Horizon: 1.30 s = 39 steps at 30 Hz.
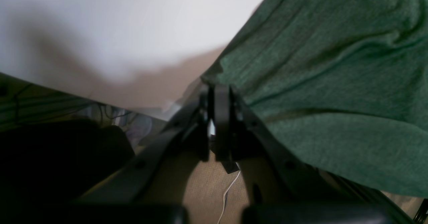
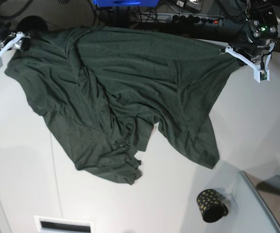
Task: Layout the t-shirt on the table in an organized manner, then fold the t-shirt properly
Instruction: 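Hold the shirt corners with both grippers and pull them apart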
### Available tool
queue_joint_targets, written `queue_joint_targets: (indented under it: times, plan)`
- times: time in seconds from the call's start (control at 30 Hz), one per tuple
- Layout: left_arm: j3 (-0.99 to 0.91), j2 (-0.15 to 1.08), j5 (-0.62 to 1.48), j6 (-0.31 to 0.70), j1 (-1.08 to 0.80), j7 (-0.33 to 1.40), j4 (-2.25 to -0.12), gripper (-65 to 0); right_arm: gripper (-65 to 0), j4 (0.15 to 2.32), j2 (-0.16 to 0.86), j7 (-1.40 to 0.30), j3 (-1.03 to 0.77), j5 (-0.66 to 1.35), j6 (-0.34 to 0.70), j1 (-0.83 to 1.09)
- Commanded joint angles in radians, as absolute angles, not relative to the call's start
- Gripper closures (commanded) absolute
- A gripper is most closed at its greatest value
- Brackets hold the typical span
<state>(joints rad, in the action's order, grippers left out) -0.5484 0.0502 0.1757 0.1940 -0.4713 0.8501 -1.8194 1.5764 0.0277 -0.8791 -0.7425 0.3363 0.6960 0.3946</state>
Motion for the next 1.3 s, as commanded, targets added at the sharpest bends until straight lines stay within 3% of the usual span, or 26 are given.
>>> queue_joint_targets:
  times: [0.0,0.17,0.37,0.87,0.9,0.97,1.07,1.1,1.27]
  plan:
    - [-0.553,0.058,0.176,0.193,-0.475,0.835,-1.836,0.0,-44.9,1.595,0.041,-0.852,-0.762,0.352,0.698,0.394]
    - [-0.553,0.058,0.176,0.193,-0.475,0.835,-1.836,0.0,-48.3,1.475,0.071,-0.857,-0.895,0.473,0.698,0.308]
    - [-0.553,0.058,0.176,0.193,-0.475,0.835,-1.836,0.0,-48.6,1.242,0.151,-0.857,-0.874,0.503,0.698,0.242]
    - [-0.553,0.058,0.176,0.193,-0.493,0.835,-1.834,0.0,-47.9,1.216,0.117,-0.855,-0.762,0.504,0.698,0.236]
    - [-0.553,0.058,0.176,0.193,-0.493,0.835,-1.834,0.0,-46.5,1.216,0.117,-0.855,-0.762,0.504,0.698,0.231]
    - [-0.553,0.056,0.176,0.193,-0.495,0.835,-1.834,0.0,-36.8,1.205,0.117,-0.855,-0.762,0.504,0.698,0.226]
    - [-0.553,0.056,0.176,0.193,-0.495,0.835,-1.834,0.0,-7.1,1.201,0.122,-0.855,-0.768,0.504,0.698,0.225]
    - [-0.553,0.056,0.180,0.193,-0.495,0.835,-1.834,0.0,0.0,1.205,0.122,-0.857,-0.768,0.504,0.698,0.225]
    - [-0.553,0.059,0.183,0.193,-0.490,0.835,-1.857,0.0,0.0,1.340,0.127,-0.947,-0.773,0.504,0.698,0.240]
